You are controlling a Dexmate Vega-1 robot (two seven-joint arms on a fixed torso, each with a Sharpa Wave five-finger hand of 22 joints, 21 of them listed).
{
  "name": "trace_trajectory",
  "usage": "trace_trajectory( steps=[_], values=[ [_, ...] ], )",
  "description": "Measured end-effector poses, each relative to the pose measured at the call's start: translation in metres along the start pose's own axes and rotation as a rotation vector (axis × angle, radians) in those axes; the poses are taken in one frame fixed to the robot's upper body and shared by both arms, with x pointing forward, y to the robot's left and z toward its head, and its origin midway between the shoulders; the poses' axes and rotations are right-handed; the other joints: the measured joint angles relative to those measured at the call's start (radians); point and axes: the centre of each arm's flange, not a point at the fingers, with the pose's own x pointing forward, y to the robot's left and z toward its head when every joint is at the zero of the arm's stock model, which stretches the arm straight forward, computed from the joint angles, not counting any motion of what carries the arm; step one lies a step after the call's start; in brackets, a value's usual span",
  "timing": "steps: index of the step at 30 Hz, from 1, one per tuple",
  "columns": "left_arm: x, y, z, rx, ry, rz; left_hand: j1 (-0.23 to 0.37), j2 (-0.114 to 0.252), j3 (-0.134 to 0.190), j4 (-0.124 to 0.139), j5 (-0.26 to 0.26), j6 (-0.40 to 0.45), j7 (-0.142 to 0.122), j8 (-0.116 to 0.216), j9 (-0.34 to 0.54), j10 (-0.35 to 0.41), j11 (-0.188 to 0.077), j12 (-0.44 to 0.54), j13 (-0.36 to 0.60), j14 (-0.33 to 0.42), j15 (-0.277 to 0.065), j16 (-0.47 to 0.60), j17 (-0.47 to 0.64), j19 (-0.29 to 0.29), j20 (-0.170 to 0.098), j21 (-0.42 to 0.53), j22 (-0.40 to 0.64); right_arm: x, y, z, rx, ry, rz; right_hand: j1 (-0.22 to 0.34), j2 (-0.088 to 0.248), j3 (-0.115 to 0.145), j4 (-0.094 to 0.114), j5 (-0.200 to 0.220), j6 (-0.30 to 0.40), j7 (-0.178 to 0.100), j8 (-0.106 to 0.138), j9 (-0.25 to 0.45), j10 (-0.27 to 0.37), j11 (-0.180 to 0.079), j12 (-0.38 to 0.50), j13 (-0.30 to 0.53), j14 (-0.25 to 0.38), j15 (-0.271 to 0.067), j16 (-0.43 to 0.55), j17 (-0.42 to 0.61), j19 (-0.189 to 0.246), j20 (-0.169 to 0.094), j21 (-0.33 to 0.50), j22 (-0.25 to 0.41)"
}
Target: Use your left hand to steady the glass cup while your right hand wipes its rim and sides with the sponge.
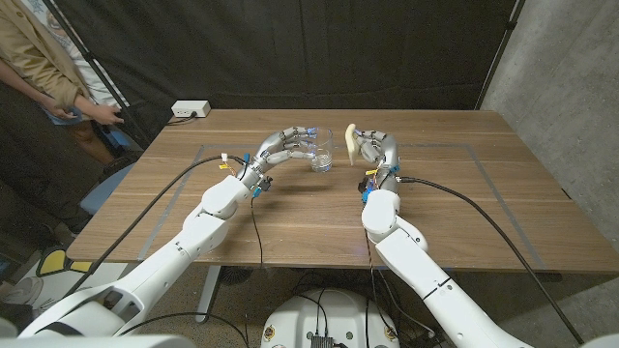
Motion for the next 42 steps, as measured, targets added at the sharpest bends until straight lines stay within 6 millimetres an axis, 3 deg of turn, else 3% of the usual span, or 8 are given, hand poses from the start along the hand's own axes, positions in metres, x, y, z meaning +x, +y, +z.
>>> trace_trajectory(
  steps=[18, 27, 42],
  values=[
    [-0.007, 0.005, -0.005, 0.045, 0.034, 0.036, 0.0, 0.0, 0.006, -0.006, 0.001, 0.0, 0.0, 0.0, 0.0, 0.0, 0.0, -0.004, 0.002, 0.0, 0.0, -0.004, 0.005, 0.0, 0.0, 0.004, 0.0, 0.012, -0.024, -0.006, -0.291, -0.121, -0.113, 0.0, 0.0, -0.004, 0.004, 0.004, 0.002, -0.002, -0.004, 0.003, 0.003, -0.003, -0.008, 0.005, -0.005, -0.002, -0.004, 0.0, -0.007, 0.004, 0.015, -0.025],
    [-0.009, 0.009, -0.013, 0.079, 0.069, 0.071, 0.0, 0.0, 0.006, -0.006, 0.001, 0.0, 0.0, 0.0, 0.0, 0.003, -0.003, -0.008, 0.002, 0.0, 0.0, -0.005, 0.005, 0.0, 0.0, 0.004, 0.0, 0.019, -0.04, -0.017, -0.482, -0.163, -0.128, 0.0, 0.0, -0.014, 0.003, 0.004, 0.003, -0.003, -0.007, 0.004, 0.003, -0.003, -0.008, 0.007, -0.005, -0.002, -0.004, 0.005, -0.007, 0.004, 0.02, -0.039],
    [-0.016, 0.015, -0.026, 0.105, 0.123, 0.113, 0.0, 0.0, 0.006, -0.006, 0.0, 0.0, 0.0, 0.0, 0.0, 0.003, -0.003, -0.007, 0.006, 0.0, 0.0, -0.003, 0.004, 0.0, 0.0, 0.007, 0.0, 0.026, -0.046, -0.038, -0.736, -0.147, -0.116, 0.0, 0.0, -0.014, 0.003, 0.004, 0.003, -0.003, -0.012, 0.003, 0.003, -0.003, -0.013, 0.009, -0.005, -0.002, -0.011, 0.004, -0.007, 0.004, 0.03, -0.057]
  ],
)
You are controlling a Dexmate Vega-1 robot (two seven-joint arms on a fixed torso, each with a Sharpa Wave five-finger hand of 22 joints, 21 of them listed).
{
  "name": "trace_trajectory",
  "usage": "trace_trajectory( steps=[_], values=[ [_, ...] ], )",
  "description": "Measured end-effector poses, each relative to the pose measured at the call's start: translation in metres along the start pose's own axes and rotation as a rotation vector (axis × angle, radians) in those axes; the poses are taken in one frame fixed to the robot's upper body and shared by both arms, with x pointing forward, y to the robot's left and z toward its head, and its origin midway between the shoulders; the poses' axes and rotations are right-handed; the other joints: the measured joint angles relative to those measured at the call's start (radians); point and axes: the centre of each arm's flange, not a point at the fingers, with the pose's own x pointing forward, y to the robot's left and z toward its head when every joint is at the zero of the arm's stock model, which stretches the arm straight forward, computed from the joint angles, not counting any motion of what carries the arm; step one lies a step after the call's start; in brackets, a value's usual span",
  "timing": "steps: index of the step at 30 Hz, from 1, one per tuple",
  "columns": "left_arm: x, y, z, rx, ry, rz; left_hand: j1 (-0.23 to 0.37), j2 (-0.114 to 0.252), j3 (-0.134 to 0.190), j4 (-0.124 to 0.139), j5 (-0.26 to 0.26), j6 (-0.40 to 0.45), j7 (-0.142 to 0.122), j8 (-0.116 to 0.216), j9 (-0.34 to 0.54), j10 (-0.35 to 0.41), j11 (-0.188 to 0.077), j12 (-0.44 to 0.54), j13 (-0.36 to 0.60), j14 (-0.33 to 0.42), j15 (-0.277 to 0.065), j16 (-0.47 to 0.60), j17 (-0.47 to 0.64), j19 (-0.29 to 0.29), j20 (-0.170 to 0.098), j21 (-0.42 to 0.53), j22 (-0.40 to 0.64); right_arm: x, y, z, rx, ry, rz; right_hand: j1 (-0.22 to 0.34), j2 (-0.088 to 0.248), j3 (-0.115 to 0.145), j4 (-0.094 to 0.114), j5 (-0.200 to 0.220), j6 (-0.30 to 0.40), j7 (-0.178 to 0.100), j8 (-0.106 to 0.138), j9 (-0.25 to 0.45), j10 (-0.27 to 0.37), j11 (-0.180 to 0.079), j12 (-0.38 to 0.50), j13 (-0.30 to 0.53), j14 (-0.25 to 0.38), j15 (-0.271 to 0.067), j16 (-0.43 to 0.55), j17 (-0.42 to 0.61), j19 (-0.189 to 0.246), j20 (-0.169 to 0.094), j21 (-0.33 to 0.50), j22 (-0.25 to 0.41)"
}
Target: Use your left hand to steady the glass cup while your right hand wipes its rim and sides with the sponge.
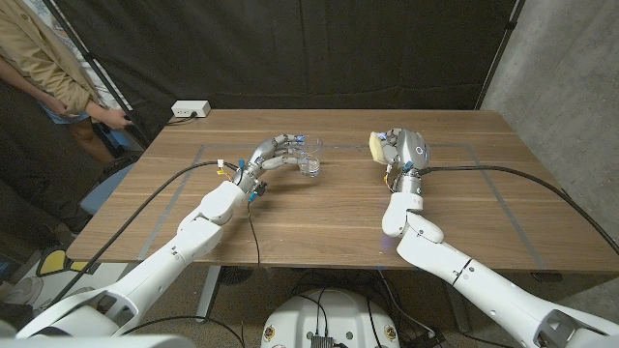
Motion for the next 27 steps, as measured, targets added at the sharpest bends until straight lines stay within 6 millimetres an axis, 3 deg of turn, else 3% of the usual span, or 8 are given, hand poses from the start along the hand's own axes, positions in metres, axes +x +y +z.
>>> trace_trajectory(
  steps=[27],
  values=[
    [-0.003, -0.005, -0.013, 0.103, 0.087, -0.002, 0.0, 0.0, 0.003, -0.003, -0.002, 0.0, 0.0, 0.0, 0.0, 0.0, 0.0, -0.001, 0.0, 0.0, 0.0, 0.004, 0.006, -0.007, 0.0, 0.004, 0.0, -0.006, 0.032, -0.043, -0.278, 0.071, 0.124, -0.003, -0.003, -0.004, 0.004, 0.008, 0.003, -0.002, -0.007, 0.001, 0.006, -0.006, -0.011, 0.001, 0.002, 0.002, -0.012, 0.005, 0.0, 0.0, 0.011, -0.029]
  ],
)
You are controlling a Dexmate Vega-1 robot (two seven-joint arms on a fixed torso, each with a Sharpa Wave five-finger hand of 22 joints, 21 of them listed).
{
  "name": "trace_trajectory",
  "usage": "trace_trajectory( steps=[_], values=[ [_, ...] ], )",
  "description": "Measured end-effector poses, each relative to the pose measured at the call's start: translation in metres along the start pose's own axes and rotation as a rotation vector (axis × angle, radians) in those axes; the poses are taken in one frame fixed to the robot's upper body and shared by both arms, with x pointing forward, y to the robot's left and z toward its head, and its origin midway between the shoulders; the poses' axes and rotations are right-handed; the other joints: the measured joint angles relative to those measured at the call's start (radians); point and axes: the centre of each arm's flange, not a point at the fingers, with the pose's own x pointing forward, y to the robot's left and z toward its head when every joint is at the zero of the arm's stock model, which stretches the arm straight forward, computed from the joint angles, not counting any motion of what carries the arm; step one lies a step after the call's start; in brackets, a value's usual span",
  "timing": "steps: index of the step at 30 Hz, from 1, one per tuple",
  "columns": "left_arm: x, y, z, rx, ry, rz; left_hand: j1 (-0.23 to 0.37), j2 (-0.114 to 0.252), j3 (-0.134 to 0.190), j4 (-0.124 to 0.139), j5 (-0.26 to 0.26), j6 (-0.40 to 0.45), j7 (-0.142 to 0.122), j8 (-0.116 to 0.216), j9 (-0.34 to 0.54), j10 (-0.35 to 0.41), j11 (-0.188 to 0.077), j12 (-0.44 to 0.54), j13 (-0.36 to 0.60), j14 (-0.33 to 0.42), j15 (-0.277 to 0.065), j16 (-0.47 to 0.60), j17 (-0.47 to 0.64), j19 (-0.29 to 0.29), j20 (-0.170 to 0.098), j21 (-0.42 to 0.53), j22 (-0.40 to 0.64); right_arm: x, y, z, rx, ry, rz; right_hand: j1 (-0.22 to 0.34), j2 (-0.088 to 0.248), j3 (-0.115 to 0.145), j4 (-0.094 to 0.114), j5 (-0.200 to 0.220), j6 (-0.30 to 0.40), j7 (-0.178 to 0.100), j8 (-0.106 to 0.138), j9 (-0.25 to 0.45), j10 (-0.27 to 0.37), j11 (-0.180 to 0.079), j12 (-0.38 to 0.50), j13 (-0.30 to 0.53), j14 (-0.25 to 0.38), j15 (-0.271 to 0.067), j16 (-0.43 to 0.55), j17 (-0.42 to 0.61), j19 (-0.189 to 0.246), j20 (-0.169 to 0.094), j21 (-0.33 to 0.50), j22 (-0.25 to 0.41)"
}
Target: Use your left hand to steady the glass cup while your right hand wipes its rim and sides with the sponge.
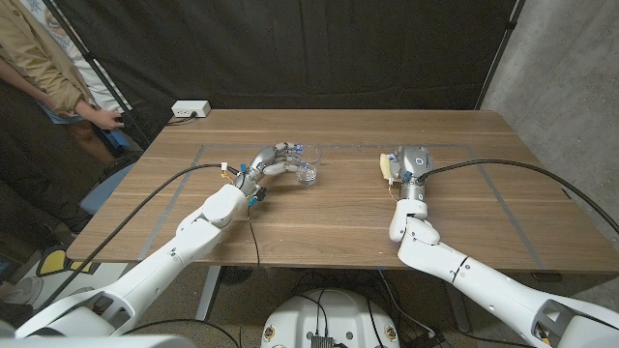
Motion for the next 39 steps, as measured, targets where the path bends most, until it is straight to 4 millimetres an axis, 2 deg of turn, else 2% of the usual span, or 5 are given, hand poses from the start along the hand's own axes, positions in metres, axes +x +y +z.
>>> trace_trajectory(
  steps=[18, 26, 30, 34, 39],
  values=[
    [0.001, -0.003, 0.003, 0.055, 0.046, -0.023, 0.0, 0.0, 0.0, 0.0, -0.001, 0.0, 0.0, 0.0, 0.0, 0.001, -0.001, -0.019, -0.007, -0.009, -0.009, -0.001, 0.0, -0.007, 0.0, 0.004, 0.0, 0.001, 0.01, -0.004, -0.052, 0.018, 0.057, -0.003, -0.003, -0.002, 0.002, 0.0, -0.001, -0.006, -0.006, -0.001, -0.008, -0.008, -0.015, 0.0, 0.0, 0.0, -0.015, -0.003, -0.008, 0.0, 0.0, -0.013],
    [0.001, -0.003, 0.006, 0.074, 0.051, -0.035, 0.0, 0.0, -0.004, 0.004, -0.001, -0.001, -0.001, 0.0, -0.009, -0.017, -0.047, -0.07, -0.033, -0.067, -0.029, -0.008, 0.001, -0.051, 0.001, 0.0, 0.0, 0.003, 0.012, -0.005, -0.068, 0.022, 0.089, -0.018, 0.003, -0.003, 0.003, 0.0, -0.015, -0.043, -0.02, -0.002, -0.038, -0.03, -0.038, -0.004, -0.022, 0.003, -0.047, -0.022, -0.038, -0.002, 0.0, -0.019],
    [0.0, -0.005, 0.007, 0.084, 0.056, -0.053, 0.0, 0.0, -0.009, 0.009, -0.001, -0.026, -0.027, 0.0, -0.01, -0.041, -0.074, -0.089, -0.046, -0.133, -0.01, -0.015, 0.005, -0.083, 0.001, -0.012, -0.004, 0.005, 0.012, -0.004, -0.072, 0.02, 0.098, -0.022, 0.007, -0.003, 0.003, -0.009, -0.026, -0.054, -0.027, -0.004, -0.056, -0.033, -0.05, -0.004, -0.027, 0.009, -0.059, -0.03, -0.048, 0.0, 0.0, -0.019],
    [0.002, -0.003, 0.011, 0.092, 0.046, -0.059, 0.018, 0.018, -0.017, 0.017, -0.001, -0.06, -0.06, -0.003, -0.009, -0.076, -0.109, -0.093, -0.053, -0.21, 0.002, -0.016, 0.008, -0.121, 0.002, -0.027, -0.005, 0.005, 0.014, -0.005, -0.075, 0.024, 0.112, -0.028, 0.019, -0.004, 0.004, -0.021, -0.073, -0.059, -0.056, -0.006, -0.093, -0.03, -0.074, -0.009, -0.047, 0.018, -0.081, -0.048, -0.065, 0.0, 0.0, -0.022],
    [0.004, -0.002, 0.018, 0.102, 0.031, -0.065, 0.003, 0.058, -0.03, 0.03, -0.001, -0.117, -0.111, -0.071, -0.007, -0.186, -0.116, -0.095, -0.053, -0.321, 0.013, -0.02, 0.016, -0.173, 0.004, -0.051, -0.005, 0.005, 0.014, -0.004, -0.074, 0.023, 0.115, -0.046, 0.026, -0.017, 0.017, -0.039, -0.167, -0.063, -0.106, -0.015, -0.154, -0.022, -0.109, -0.017, -0.081, 0.027, -0.106, -0.07, -0.086, 0.0, 0.0, -0.027]
  ],
)
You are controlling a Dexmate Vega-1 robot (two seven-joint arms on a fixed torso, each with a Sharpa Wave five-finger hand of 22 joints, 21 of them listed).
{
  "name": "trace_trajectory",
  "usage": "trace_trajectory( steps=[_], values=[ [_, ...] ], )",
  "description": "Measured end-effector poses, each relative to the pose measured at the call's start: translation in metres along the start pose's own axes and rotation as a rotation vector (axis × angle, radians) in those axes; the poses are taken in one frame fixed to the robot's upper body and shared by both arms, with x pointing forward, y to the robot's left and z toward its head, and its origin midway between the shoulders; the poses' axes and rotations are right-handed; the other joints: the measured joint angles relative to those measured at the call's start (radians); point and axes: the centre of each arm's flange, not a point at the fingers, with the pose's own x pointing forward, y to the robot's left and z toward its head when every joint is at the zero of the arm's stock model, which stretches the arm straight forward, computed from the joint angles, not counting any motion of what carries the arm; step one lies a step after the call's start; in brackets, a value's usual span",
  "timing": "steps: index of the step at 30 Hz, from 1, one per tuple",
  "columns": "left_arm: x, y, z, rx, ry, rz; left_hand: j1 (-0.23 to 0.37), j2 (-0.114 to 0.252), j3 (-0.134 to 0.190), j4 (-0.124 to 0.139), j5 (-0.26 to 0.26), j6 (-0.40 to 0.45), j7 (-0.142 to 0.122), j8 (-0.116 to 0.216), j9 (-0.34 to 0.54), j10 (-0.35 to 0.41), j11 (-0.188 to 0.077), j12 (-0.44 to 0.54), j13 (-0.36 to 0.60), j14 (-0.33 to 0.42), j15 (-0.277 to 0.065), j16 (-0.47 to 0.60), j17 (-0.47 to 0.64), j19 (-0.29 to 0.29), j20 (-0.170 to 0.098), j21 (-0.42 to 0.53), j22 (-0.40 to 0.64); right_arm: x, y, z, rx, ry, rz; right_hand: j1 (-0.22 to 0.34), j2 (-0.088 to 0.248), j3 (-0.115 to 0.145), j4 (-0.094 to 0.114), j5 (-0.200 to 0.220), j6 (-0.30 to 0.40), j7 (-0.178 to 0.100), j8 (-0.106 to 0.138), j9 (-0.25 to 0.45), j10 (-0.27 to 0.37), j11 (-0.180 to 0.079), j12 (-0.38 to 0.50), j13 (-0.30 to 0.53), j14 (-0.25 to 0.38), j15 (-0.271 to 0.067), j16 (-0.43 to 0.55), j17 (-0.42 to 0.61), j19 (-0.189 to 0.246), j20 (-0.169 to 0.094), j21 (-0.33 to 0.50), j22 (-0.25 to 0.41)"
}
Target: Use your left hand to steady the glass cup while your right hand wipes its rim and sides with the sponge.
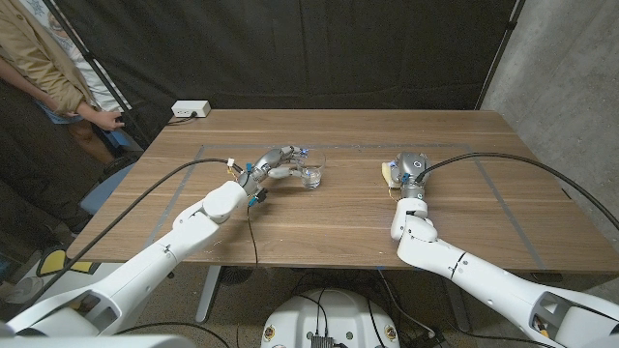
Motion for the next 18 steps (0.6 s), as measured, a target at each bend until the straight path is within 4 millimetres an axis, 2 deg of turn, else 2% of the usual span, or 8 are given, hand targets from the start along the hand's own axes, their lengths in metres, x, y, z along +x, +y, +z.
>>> trace_trajectory(
  steps=[1, 3, 5, 7, 9, 12, 15, 18],
  values=[
    [0.0, 0.0, 0.001, 0.001, -0.001, -0.001, 0.0, 0.0, -0.003, 0.004, 0.0, -0.027, 0.0, -0.01, 0.007, -0.031, 0.011, 0.0, 0.0, -0.032, 0.002, 0.0, 0.002, -0.015, 0.007, -0.006, 0.0, 0.0, 0.0, 0.0, 0.0, -0.001, 0.0, -0.014, -0.006, -0.004, 0.004, -0.003, -0.02, -0.003, -0.013, -0.004, -0.018, 0.003, -0.01, -0.002, -0.012, 0.003, -0.008, -0.008, -0.006, 0.0, 0.0, -0.001],
    [0.0, -0.005, -0.002, 0.009, 0.019, -0.06, -0.001, -0.001, 0.104, 0.12, 0.0, -0.087, 0.005, -0.045, 0.013, -0.095, 0.03, 0.0, 0.001, -0.098, 0.005, -0.007, 0.003, -0.046, 0.029, -0.021, 0.0, 0.001, -0.004, 0.0, 0.002, -0.01, -0.008, -0.048, -0.011, -0.01, 0.016, -0.003, -0.071, -0.005, -0.041, -0.013, -0.064, 0.009, -0.035, -0.011, -0.047, 0.014, -0.037, -0.033, -0.022, 0.003, -0.007, -0.002],
    [0.001, -0.006, -0.001, 0.008, 0.019, -0.071, -0.029, -0.023, 0.142, 0.18, 0.005, -0.146, 0.007, -0.072, 0.016, -0.161, 0.047, 0.0, 0.002, -0.17, 0.008, -0.007, 0.003, -0.088, 0.045, -0.04, 0.0, 0.002, -0.005, -0.001, 0.004, -0.012, -0.009, -0.084, -0.017, -0.016, 0.027, -0.003, -0.131, -0.006, -0.066, -0.023, -0.12, 0.019, -0.069, -0.026, -0.09, 0.025, -0.08, -0.07, -0.042, 0.002, -0.018, -0.006],
    [0.001, -0.006, 0.001, 0.006, 0.017, -0.08, -0.094, 0.002, 0.14, 0.196, 0.012, -0.21, 0.016, -0.111, 0.019, -0.235, 0.067, 0.0, 0.002, -0.249, 0.01, -0.007, 0.001, -0.122, 0.064, -0.06, 0.0, 0.002, -0.006, -0.002, 0.007, -0.015, -0.005, -0.116, -0.023, -0.021, 0.041, -0.011, -0.18, -0.009, -0.074, -0.031, -0.175, 0.031, -0.101, -0.04, -0.134, 0.039, -0.124, -0.107, -0.057, 0.002, -0.028, -0.006],
    [0.001, -0.006, 0.003, 0.006, 0.012, -0.086, -0.127, -0.006, 0.129, 0.212, 0.017, -0.262, 0.027, -0.145, 0.021, -0.305, 0.092, 0.0, 0.0, -0.319, 0.012, -0.007, -0.007, -0.156, 0.077, -0.08, 0.0, 0.002, -0.007, -0.002, 0.008, -0.018, -0.001, -0.15, -0.034, -0.03, 0.05, -0.011, -0.237, -0.012, -0.077, -0.038, -0.238, 0.043, -0.139, -0.058, -0.186, 0.053, -0.174, -0.148, -0.072, 0.002, -0.042, -0.006],
    [0.001, -0.006, 0.005, -0.004, 0.007, -0.095, -0.163, -0.023, 0.103, 0.222, 0.027, -0.319, 0.038, -0.184, 0.02, -0.376, 0.111, 0.0, -0.007, -0.389, 0.03, -0.007, -0.016, -0.187, 0.094, -0.099, 0.0, 0.002, -0.01, -0.002, 0.013, -0.025, 0.003, -0.191, -0.047, -0.043, 0.063, -0.011, -0.287, -0.013, -0.077, -0.045, -0.303, 0.051, -0.179, -0.079, -0.249, 0.073, -0.23, -0.191, -0.081, 0.001, -0.059, -0.01],
    [0.0, -0.004, 0.008, -0.01, -0.002, -0.096, -0.175, -0.036, 0.094, 0.225, 0.033, -0.347, 0.038, -0.203, 0.019, -0.408, 0.121, 0.0, -0.01, -0.426, 0.043, -0.007, -0.019, -0.21, 0.099, -0.11, 0.0, 0.002, -0.012, -0.001, 0.018, -0.034, 0.004, -0.211, -0.055, -0.047, 0.075, -0.011, -0.306, -0.008, -0.077, -0.049, -0.336, 0.054, -0.198, -0.089, -0.285, 0.086, -0.259, -0.209, -0.089, 0.007, -0.065, -0.01],
    [-0.001, -0.004, 0.011, -0.013, -0.009, -0.097, -0.176, -0.037, 0.094, 0.225, 0.036, -0.356, 0.04, -0.205, 0.019, -0.422, 0.124, 0.0, -0.01, -0.432, 0.047, -0.007, -0.024, -0.214, 0.103, -0.114, 0.0, 0.002, -0.014, 0.0, 0.021, -0.041, 0.004, -0.215, -0.052, -0.047, 0.075, -0.011, -0.309, -0.006, -0.077, -0.049, -0.34, 0.058, -0.2, -0.093, -0.289, 0.089, -0.261, -0.215, -0.089, 0.007, -0.071, -0.01]
  ],
)
